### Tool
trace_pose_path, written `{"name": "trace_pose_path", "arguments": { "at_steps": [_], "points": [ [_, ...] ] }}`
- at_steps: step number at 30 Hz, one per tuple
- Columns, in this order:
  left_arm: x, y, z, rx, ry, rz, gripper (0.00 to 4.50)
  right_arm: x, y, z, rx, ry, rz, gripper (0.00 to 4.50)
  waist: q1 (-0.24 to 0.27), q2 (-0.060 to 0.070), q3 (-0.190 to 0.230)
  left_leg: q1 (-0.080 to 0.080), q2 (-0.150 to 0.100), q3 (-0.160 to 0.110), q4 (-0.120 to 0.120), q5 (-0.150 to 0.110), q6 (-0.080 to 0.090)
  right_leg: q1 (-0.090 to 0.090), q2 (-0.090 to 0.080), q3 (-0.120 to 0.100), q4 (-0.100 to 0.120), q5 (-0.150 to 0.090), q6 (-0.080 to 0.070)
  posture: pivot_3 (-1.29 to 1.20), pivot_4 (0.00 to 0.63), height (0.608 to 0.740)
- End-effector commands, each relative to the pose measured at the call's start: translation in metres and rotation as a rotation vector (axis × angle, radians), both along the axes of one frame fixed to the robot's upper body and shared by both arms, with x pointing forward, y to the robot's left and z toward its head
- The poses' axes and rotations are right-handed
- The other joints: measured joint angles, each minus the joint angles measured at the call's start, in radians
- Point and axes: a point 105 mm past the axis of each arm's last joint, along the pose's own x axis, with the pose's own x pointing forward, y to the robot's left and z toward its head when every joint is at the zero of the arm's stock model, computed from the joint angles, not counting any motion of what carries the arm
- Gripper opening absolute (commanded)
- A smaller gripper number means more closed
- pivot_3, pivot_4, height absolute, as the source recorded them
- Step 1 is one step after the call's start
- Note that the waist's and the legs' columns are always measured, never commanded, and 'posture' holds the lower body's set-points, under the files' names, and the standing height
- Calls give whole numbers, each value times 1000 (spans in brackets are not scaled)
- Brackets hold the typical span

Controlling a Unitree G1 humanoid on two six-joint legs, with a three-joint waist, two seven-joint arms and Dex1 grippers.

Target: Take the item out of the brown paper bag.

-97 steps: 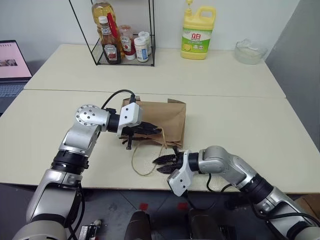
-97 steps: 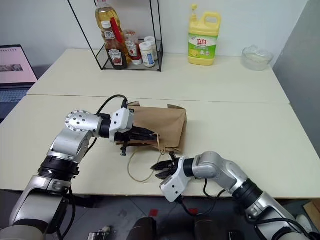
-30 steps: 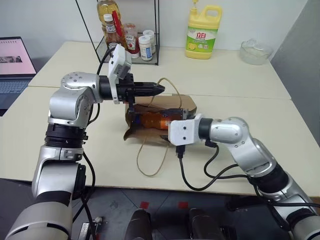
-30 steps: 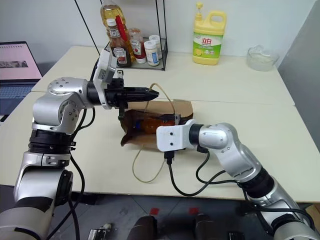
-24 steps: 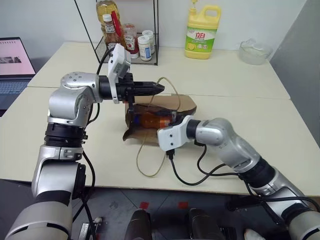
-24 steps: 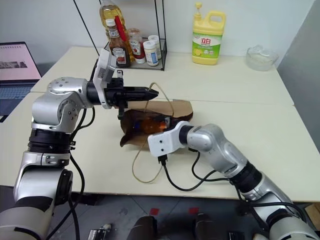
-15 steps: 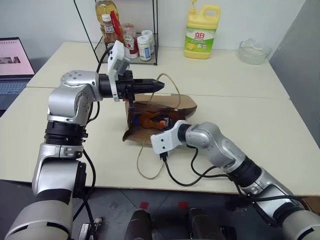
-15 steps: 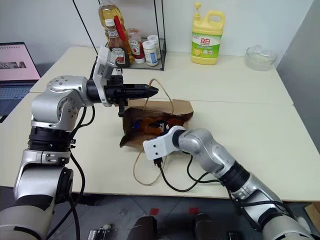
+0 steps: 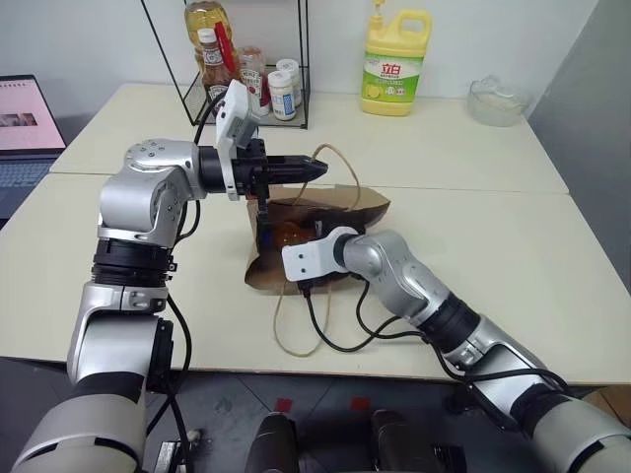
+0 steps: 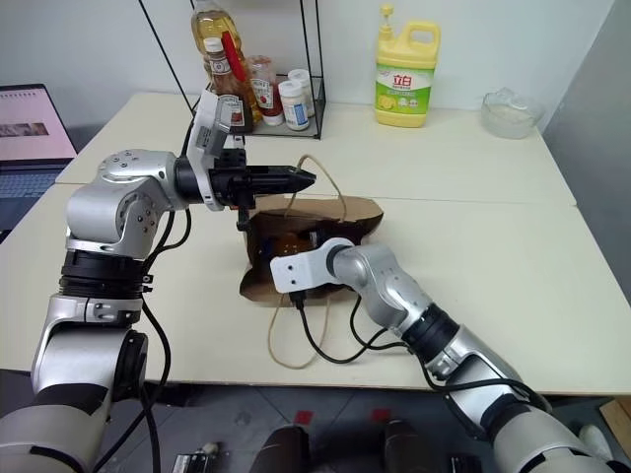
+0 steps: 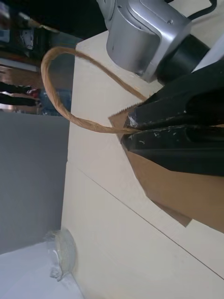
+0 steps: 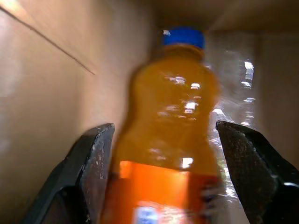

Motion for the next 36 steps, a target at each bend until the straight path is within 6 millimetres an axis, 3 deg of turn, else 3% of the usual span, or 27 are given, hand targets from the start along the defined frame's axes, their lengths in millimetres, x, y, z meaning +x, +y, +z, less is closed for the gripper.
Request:
{"name": "trace_pose_path", "arguments": {
  "at_steps": [1, 9, 15, 19, 36],
  "points": [
    [-7, -2, 19, -36, -71, -22, 0, 2, 9, 12, 15, -39, 14, 3651, 0, 0, 0, 0, 0, 0, 0, 0, 0, 0, 0, 0, 0, 0, 0, 0, 150, 740],
    [-7, -3, 18, -41, -78, -26, 0, 19, 9, 8, -41, -3, -39, 3651, -1, 0, 0, 0, 0, 0, 0, 0, 0, 0, 0, 0, 0, 0, 0, 0, 150, 740],
    [-6, -4, 18, -42, -82, -28, 0, 17, 6, 1, -65, 39, -25, 3651, -1, 0, 0, 0, 0, 0, 0, 0, 0, 0, 0, 0, 0, 0, 0, 0, 150, 740],
    [-6, -5, 18, -43, -84, -27, 0, 16, 3, 1, -63, 21, -26, 4474, -1, 0, 0, 0, 0, 0, 0, 0, 0, 0, 0, 0, 0, 0, 0, 0, 150, 740],
    [-4, -8, 16, -38, -90, -37, 0, 22, 4, -16, -141, 81, -29, 4474, -5, 0, 0, 2, 0, 0, 0, 0, 0, 1, 0, 0, 1, 0, 0, 0, 150, 740]
  ]
}}
